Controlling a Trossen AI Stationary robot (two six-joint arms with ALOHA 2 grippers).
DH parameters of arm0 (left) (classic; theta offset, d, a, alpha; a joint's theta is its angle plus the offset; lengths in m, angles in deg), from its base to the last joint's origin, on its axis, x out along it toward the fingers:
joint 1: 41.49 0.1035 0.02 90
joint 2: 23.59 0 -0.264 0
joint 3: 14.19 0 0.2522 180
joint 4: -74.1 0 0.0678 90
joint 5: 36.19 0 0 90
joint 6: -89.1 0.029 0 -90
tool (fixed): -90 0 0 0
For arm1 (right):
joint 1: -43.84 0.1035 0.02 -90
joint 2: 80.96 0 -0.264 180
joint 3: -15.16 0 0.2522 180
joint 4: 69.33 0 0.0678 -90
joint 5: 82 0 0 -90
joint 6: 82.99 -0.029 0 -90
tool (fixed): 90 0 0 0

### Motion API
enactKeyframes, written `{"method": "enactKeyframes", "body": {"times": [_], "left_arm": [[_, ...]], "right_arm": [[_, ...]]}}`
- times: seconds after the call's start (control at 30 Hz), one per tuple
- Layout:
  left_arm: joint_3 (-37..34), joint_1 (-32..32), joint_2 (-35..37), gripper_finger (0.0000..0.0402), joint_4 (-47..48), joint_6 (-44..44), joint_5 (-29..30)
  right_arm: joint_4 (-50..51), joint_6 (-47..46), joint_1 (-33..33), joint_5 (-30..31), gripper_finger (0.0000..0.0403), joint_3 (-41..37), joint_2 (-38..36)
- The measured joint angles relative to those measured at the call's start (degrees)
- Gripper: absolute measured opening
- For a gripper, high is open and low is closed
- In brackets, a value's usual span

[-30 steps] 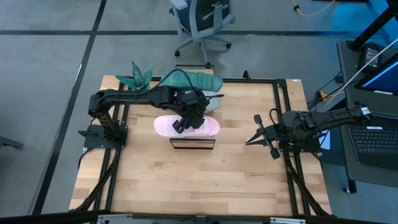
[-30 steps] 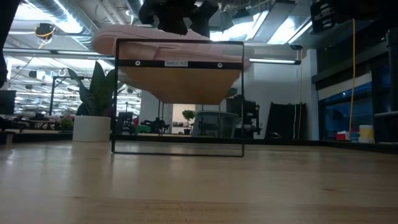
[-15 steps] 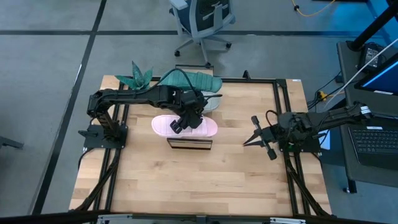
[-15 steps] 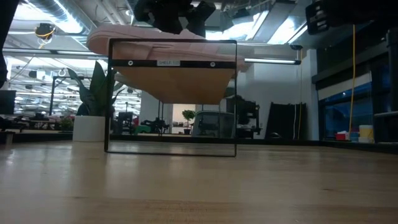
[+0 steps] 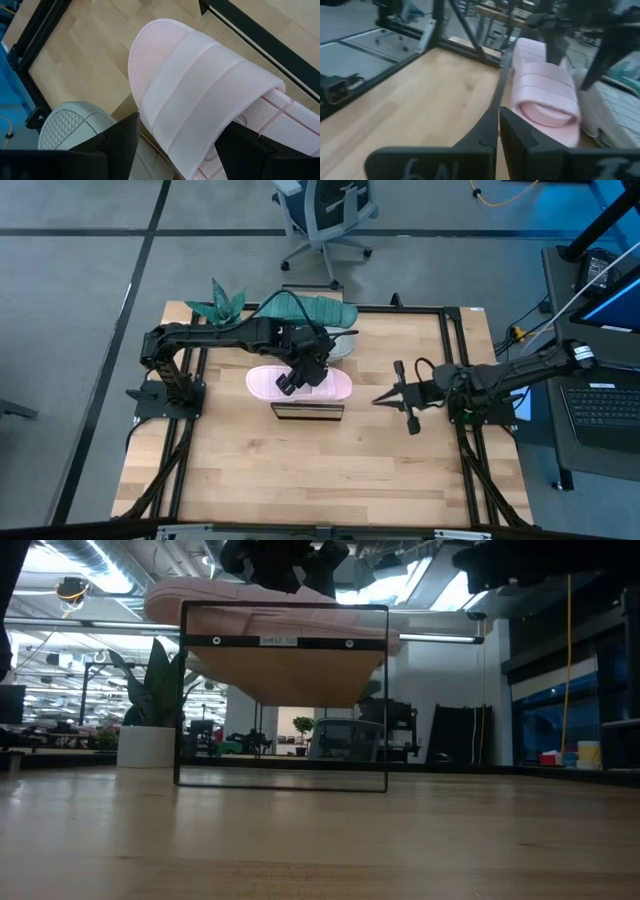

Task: Pick and place slippers onto the shelf
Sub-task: Put the pink pair of slippers on the shelf

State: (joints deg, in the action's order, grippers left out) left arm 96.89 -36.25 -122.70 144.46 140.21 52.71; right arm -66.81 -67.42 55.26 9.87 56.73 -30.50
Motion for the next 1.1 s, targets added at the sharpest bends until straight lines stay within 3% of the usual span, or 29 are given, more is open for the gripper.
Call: {"method": "enactKeyframes", "body": {"times": [0.27, 0.63, 0.8, 1.1], "left_arm": [[0.0, 0.0, 0.0, 0.0238, -0.6, 0.0, 0.0], [0.0, 0.0, 0.0, 0.0238, -1.8, -0.1, 0.0], [0.0, 0.0, 0.0, 0.0238, -1.8, -0.1, 0.0], [0.0, 0.0, 0.0, 0.0238, -1.2, -0.1, 0.1]], "right_arm": [[-4.3, -1.4, -0.6, 2.1, 0.0006, 0.0, 3.9], [-14.7, -1.2, -7.9, 2.1, 0.0003, 0.5, 14.6], [-12.0, -1.9, -10.3, -1.8, 0.0002, 5.9, 19.1], [-0.8, -1.5, -11.0, -2.1, 0.0001, 15.5, 27.2]]}}
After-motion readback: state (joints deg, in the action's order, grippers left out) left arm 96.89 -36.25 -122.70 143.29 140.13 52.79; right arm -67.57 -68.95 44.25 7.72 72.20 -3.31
